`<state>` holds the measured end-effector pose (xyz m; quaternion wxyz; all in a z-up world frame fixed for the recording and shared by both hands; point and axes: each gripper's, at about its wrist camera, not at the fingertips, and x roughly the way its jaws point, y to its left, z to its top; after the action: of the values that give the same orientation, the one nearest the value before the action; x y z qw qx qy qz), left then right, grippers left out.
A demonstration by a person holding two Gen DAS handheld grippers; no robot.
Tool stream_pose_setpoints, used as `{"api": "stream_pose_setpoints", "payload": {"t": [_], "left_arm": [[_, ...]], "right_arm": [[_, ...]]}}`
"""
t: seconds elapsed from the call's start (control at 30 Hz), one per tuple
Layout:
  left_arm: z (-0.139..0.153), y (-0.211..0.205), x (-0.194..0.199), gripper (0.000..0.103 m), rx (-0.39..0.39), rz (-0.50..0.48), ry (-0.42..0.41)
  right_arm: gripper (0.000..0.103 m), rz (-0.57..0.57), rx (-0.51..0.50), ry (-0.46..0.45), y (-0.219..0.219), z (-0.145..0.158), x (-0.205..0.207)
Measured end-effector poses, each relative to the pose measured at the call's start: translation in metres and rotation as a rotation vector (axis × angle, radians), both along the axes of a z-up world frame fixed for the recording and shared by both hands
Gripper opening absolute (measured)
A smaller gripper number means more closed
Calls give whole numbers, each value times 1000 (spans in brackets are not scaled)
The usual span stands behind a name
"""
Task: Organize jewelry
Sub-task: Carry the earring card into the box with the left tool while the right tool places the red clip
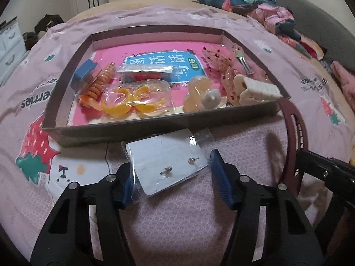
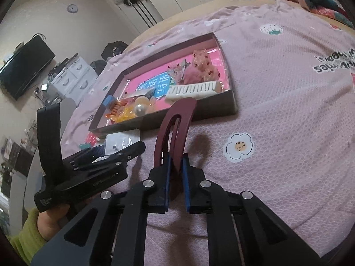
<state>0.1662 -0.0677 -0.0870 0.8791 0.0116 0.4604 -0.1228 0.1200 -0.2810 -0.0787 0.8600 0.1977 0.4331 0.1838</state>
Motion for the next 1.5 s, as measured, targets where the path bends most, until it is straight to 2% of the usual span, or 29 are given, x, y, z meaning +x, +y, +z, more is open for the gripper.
{"api": "stream_pose_setpoints", "payload": {"t": [0.3, 0.63, 0.83, 1.2, 1.5], "left_arm": [[35, 31, -23, 50, -79, 29, -65], [88, 69, -31, 50, -92, 104, -191], [111, 78, -18, 50, -98, 124, -240], [123, 68, 20, 50, -86, 115, -258], [109, 55, 50, 50, -88, 88, -229]], "right_arm": [[8, 38, -15, -75, 7, 24, -10], [8, 88, 3, -162, 21, 63, -4], [8, 94, 10, -199, 26, 81, 12], [8, 78, 4, -222, 20, 96, 58], [8, 54, -13, -205, 14, 93, 93]]}}
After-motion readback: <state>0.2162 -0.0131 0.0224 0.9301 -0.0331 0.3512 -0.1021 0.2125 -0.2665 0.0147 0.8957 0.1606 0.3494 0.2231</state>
